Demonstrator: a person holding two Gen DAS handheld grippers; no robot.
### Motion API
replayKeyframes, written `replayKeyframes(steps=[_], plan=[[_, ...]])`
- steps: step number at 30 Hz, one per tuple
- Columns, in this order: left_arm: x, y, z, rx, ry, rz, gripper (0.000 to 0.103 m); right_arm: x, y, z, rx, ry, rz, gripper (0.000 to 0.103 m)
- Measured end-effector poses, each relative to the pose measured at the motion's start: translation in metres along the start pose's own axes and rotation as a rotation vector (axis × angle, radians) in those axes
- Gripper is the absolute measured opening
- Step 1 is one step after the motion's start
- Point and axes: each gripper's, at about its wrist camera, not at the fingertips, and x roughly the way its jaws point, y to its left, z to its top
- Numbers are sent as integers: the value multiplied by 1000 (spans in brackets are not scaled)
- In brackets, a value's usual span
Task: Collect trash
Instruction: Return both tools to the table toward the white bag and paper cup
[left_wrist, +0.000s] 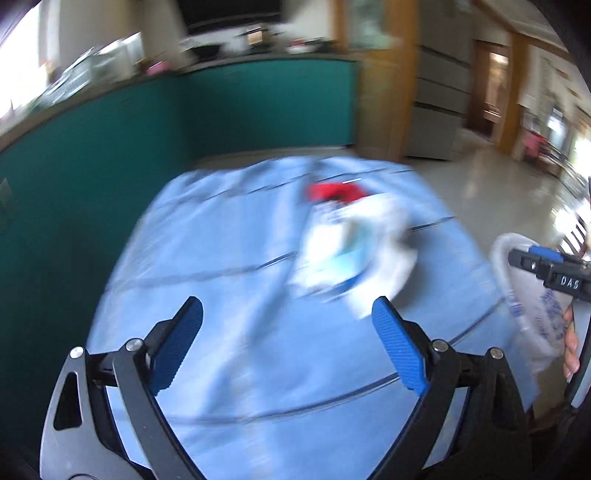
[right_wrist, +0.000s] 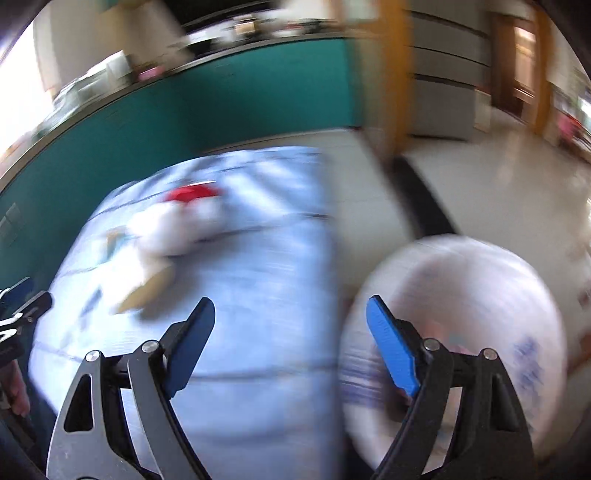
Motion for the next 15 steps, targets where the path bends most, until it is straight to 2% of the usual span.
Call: replayKeyframes(steps=[6, 10, 15], plan=[[-21, 96, -32, -160, 53, 91, 93, 54, 118, 33, -262, 40, 159, 85], [-35, 136, -52, -219, 48, 127, 93, 90, 167, 53, -377, 70, 135, 86], [-49, 175, -67, -279, 30, 132, 94, 126, 191, 57, -444, 150, 105, 87]])
